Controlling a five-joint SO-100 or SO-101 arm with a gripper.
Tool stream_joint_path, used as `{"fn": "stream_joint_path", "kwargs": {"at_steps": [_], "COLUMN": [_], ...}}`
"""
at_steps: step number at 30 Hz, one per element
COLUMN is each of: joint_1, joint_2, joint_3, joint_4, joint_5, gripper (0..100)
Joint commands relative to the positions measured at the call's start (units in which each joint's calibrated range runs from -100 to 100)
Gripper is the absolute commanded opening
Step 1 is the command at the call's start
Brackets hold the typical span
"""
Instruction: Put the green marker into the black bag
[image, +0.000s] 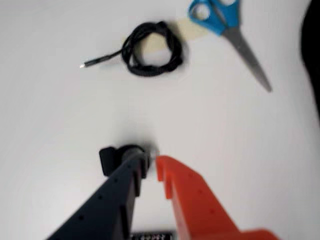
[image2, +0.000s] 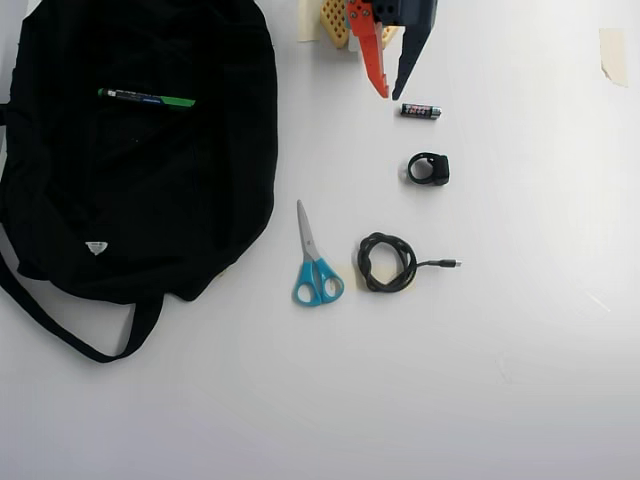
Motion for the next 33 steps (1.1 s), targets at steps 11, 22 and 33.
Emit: {"fn": "stream_joint_path", "kwargs": {"at_steps": [11, 22, 33], "joint_1": [-1.29, -3.53, -3.01], "joint_2": [-39.44, -41.84, -41.84], "joint_3": [40.75, 48.65, 55.66], "joint_4": [-2.32, 2.93, 1.13], "joint_5": [10.34, 9.98, 10.24], "gripper": [2, 2, 2]}}
